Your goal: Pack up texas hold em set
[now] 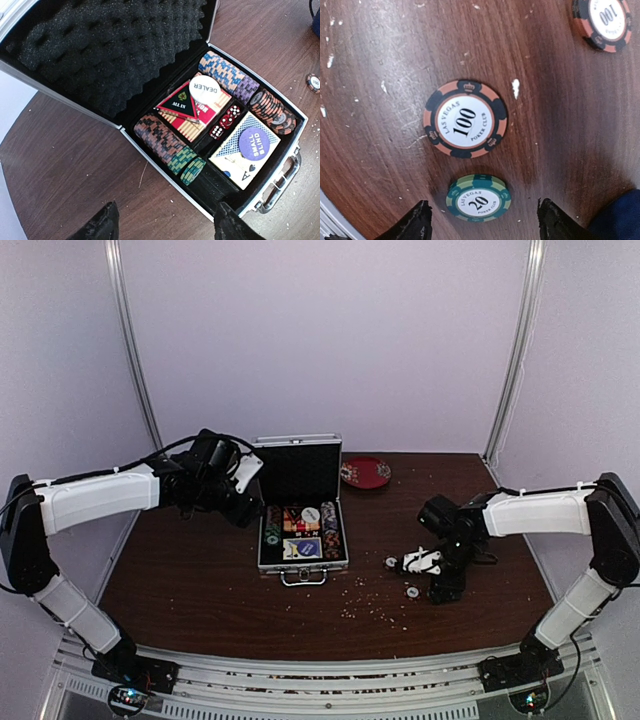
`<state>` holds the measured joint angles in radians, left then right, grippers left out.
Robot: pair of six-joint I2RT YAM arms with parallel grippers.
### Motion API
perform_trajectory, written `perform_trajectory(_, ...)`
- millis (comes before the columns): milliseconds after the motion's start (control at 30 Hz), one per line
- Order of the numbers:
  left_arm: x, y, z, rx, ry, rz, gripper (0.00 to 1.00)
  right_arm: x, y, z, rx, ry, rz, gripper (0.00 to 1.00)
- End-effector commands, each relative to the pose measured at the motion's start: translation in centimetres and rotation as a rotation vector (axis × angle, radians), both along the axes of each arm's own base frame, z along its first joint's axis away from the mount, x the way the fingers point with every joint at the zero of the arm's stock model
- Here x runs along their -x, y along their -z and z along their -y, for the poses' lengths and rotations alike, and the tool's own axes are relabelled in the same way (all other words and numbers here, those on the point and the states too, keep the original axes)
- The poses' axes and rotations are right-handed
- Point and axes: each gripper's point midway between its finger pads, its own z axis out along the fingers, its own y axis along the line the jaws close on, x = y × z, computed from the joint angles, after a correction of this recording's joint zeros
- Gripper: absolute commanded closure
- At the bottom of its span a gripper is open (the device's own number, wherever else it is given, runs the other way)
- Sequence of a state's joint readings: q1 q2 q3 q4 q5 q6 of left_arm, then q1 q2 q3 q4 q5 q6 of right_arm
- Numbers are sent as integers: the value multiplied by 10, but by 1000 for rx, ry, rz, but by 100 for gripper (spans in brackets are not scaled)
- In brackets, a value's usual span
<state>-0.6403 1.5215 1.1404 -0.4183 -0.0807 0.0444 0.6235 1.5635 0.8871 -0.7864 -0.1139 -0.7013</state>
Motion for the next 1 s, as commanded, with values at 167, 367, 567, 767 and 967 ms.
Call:
perform_trajectory(167, -9, -5, -4, -3, -19, 45, 34, 4, 19, 8, 41, 13, 7, 35)
perform_trajectory(367, -10, -4, -5, -8, -22, 44, 34, 13, 21, 1, 17, 6, -31, 50)
perform_trajectory(567, -10, -8, -7, -9, -27, 56, 34, 28, 16, -11, 31, -29, -53, 64)
perform_trajectory(767, -9, -12, -8, -7, -31, 66, 34, 26, -22, -56, -50, -102, -32, 67)
perform_trajectory(967, -10, -17, -12, -8, -46, 83, 34, 25, -43, -124, -153, -202, -43, 67)
